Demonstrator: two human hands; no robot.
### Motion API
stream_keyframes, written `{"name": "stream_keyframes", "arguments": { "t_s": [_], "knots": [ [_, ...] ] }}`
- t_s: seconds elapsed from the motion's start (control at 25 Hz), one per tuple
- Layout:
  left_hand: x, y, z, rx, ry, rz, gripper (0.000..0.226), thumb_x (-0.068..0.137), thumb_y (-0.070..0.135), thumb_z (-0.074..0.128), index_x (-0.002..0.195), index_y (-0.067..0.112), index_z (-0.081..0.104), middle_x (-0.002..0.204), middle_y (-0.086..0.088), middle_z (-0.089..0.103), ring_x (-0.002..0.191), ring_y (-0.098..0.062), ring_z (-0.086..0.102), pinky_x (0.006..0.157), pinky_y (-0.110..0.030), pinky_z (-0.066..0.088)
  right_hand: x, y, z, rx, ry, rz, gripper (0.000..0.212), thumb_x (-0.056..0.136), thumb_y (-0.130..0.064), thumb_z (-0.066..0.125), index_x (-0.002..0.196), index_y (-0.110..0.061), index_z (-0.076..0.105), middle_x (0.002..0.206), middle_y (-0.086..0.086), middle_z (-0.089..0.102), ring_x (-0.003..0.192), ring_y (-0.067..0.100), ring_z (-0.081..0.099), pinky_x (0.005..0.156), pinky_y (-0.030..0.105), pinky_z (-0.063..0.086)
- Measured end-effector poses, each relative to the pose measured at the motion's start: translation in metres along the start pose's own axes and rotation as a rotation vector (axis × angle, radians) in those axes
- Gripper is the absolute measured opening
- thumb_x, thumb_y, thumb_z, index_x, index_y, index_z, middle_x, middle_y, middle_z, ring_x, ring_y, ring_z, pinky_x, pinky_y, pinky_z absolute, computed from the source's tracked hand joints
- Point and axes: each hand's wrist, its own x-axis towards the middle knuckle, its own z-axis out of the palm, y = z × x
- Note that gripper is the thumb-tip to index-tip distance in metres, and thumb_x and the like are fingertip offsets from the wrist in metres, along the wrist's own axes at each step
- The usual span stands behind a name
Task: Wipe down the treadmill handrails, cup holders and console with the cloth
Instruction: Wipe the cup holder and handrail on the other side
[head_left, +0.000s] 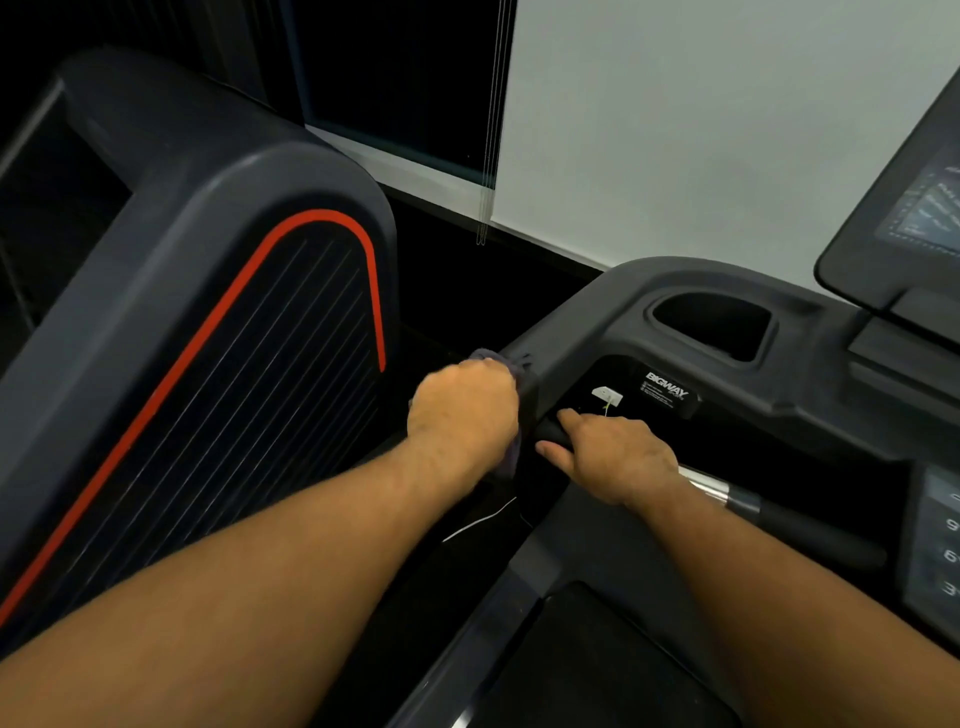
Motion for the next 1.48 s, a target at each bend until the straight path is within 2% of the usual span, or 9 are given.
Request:
{"name": "stream_keyframes", "arguments": {
  "t_s": [0.16,0.28,0.4,0.68,0.92,1.04,1.2,1.28,1.48],
  "knots": [
    [0.03,-0.018,-0.013,-0.328,-0.15,-0.227,0.045,0.099,0.048,0.036,0.121,0.018,0.062,0.117,-0.013,0.064,0.098,-0.032,0.061,0.078,-0.04,0.046,0.001,0.001,0.001,-0.005,0.0,-0.018,0.052,0.09,-0.07,0.03,0.112,-0.028,0.048,0.106,0.0,0.065,0.091,0.028,0.063,0.067,0.038,0.044],
    [0.004,-0.021,-0.009,-0.233,-0.249,-0.042,0.079,0.087,0.072,0.035,0.15,0.024,0.03,0.139,-0.011,0.05,0.118,-0.032,0.053,0.088,-0.044,0.044,0.001,0.002,0.0,-0.005,0.013,-0.035,0.051,0.091,-0.069,0.03,0.113,-0.026,0.049,0.107,0.001,0.065,0.093,0.029,0.063,0.066,0.037,0.04],
    [-0.022,-0.041,-0.016,-0.241,-0.317,0.147,0.1,0.078,0.077,0.047,0.155,0.031,0.001,0.155,-0.002,0.031,0.134,-0.026,0.04,0.106,-0.043,0.039,0.0,0.002,-0.001,0.016,0.004,-0.026,0.052,0.09,-0.07,0.031,0.115,-0.027,0.049,0.107,0.002,0.065,0.094,0.029,0.062,0.068,0.039,0.044],
    [-0.06,-0.025,-0.004,0.175,-0.059,0.068,0.065,0.096,0.062,0.032,0.149,0.027,0.023,0.139,-0.005,0.044,0.12,-0.023,0.051,0.091,-0.036,0.046,-0.002,-0.001,-0.008,0.014,-0.021,-0.035,0.051,0.094,-0.066,0.031,0.118,-0.024,0.048,0.104,0.002,0.064,0.092,0.028,0.062,0.067,0.036,0.04],
    [0.018,-0.002,-0.012,-0.258,-0.108,-0.39,0.055,0.098,0.059,0.035,0.107,0.014,0.064,0.08,-0.005,0.055,0.076,-0.024,0.056,0.062,-0.034,0.041,-0.004,-0.002,-0.011,0.024,-0.024,-0.041,0.049,0.095,-0.064,0.032,0.118,-0.024,0.049,0.103,0.002,0.064,0.091,0.026,0.063,0.067,0.036,0.042],
    [0.014,0.007,-0.003,-0.126,-0.058,-0.132,0.05,0.097,0.059,0.037,0.123,0.021,0.056,0.112,-0.007,0.06,0.099,-0.026,0.06,0.074,-0.037,0.047,-0.002,-0.002,-0.013,0.025,-0.041,-0.042,0.048,0.094,-0.064,0.033,0.116,-0.024,0.049,0.103,0.002,0.064,0.091,0.026,0.063,0.066,0.035,0.041],
    [-0.041,-0.01,-0.003,0.037,-0.054,0.134,0.058,0.097,0.056,0.036,0.15,0.032,0.028,0.153,-0.007,0.03,0.136,-0.026,0.036,0.104,-0.042,0.041,-0.003,-0.003,-0.012,0.048,-0.04,-0.049,0.049,0.094,-0.065,0.034,0.117,-0.025,0.049,0.104,0.001,0.064,0.092,0.026,0.062,0.067,0.035,0.041],
    [-0.059,-0.028,-0.009,0.012,-0.092,0.099,0.058,0.097,0.056,0.037,0.149,0.033,0.027,0.153,-0.003,0.031,0.136,-0.022,0.035,0.105,-0.039,0.04,-0.004,-0.003,-0.013,0.046,-0.038,-0.047,0.049,0.094,-0.065,0.033,0.118,-0.025,0.048,0.105,0.002,0.064,0.094,0.027,0.062,0.067,0.036,0.041],
    [-0.043,-0.02,-0.006,-0.003,-0.056,-0.193,0.051,0.098,0.057,0.033,0.126,0.019,0.051,0.114,-0.007,0.06,0.102,-0.027,0.06,0.072,-0.036,0.039,-0.008,-0.006,-0.012,0.016,0.0,-0.053,0.049,0.095,-0.064,0.03,0.117,-0.024,0.048,0.103,0.002,0.064,0.092,0.027,0.062,0.066,0.036,0.04]
  ]
}}
